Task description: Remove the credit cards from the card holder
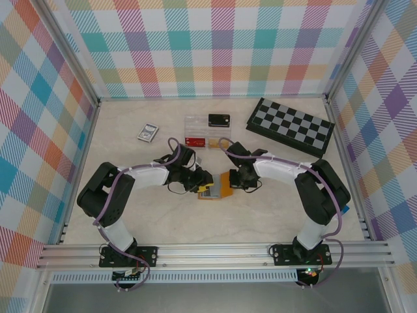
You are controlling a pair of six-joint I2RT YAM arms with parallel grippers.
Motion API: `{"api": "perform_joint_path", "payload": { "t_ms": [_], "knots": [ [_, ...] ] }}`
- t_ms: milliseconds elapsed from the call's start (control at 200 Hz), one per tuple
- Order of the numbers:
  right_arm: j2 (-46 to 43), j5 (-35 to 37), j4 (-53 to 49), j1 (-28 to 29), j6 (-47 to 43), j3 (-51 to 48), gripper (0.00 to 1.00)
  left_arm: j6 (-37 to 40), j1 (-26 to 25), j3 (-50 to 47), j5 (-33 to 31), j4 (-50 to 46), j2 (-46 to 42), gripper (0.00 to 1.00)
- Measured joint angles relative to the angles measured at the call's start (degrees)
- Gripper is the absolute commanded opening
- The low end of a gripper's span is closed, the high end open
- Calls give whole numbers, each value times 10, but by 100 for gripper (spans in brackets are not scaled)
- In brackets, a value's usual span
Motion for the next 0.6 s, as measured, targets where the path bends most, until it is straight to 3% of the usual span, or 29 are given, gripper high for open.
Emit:
{"api": "perform_joint_path", "payload": {
  "t_ms": [400, 600],
  "knots": [
    [0, -23, 26, 0, -2, -7, 11, -29, -27, 2, 25, 85, 7, 38],
    [-4, -32, 36, -6, 2, -27, 19, -53, -42, 7, 25, 127, 30, 44]
  ]
}}
